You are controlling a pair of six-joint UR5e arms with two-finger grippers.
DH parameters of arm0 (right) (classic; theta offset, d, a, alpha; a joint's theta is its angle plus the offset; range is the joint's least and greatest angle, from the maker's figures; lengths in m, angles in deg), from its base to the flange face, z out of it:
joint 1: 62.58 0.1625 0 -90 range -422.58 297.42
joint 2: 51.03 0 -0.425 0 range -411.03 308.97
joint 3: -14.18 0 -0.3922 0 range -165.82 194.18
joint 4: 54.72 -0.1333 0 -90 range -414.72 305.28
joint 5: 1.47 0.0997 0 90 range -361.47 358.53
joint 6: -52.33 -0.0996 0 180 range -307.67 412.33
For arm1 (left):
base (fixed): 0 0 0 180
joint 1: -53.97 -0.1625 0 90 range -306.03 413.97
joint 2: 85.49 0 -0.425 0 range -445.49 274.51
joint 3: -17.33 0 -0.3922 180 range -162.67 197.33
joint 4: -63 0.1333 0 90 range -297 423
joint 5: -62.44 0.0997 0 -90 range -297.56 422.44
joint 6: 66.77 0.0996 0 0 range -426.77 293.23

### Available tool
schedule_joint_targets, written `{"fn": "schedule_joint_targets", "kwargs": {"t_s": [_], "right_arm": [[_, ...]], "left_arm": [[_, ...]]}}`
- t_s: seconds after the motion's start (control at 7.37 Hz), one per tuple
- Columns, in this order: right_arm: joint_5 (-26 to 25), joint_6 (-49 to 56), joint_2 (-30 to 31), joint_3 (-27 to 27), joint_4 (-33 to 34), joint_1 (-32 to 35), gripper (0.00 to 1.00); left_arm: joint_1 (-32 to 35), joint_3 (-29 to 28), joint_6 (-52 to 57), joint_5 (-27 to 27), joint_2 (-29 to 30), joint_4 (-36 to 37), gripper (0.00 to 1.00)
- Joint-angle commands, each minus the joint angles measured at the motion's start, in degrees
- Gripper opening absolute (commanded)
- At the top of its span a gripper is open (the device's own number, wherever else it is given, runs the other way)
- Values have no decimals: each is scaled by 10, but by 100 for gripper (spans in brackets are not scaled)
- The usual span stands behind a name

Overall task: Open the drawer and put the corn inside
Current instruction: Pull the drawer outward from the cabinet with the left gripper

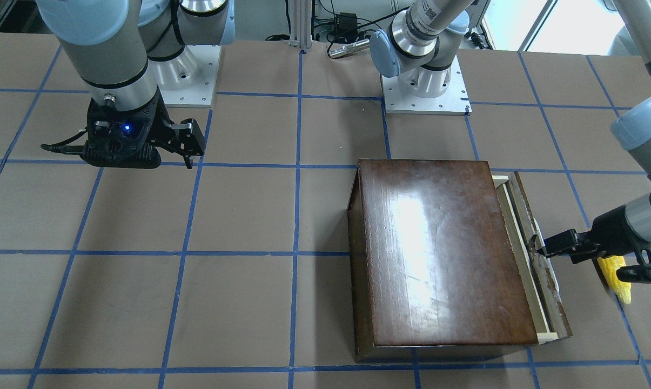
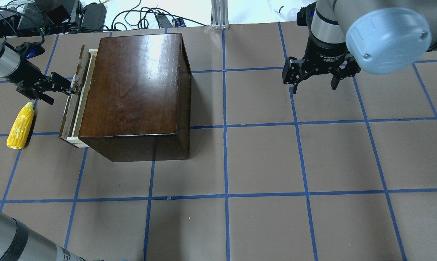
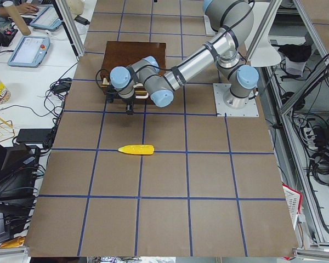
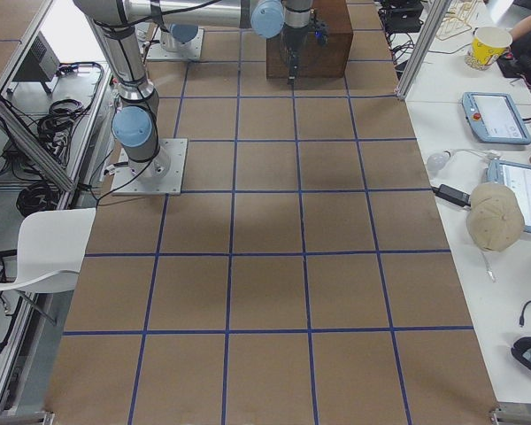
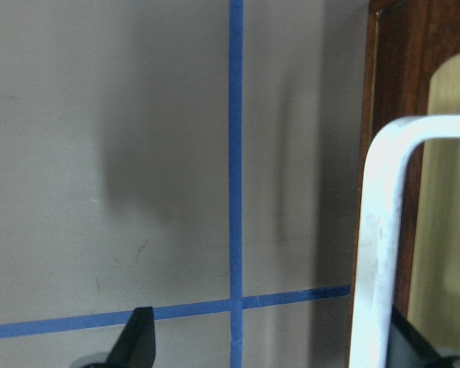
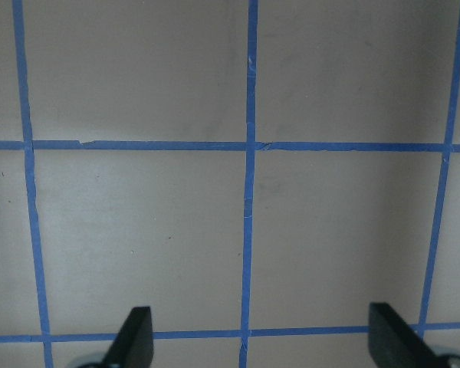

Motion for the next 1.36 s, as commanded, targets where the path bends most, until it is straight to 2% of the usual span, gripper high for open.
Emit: {"fn": "schedule_joint_targets", "kwargs": {"t_s": [0.0, 1.22], "right_arm": [[0, 0, 0, 0, 0, 0, 100], [0, 0, 0, 0, 0, 0, 100]], "left_arm": [[-8, -9, 0, 3, 3, 0, 100], [-28, -25, 16, 8, 0, -4, 100]]}}
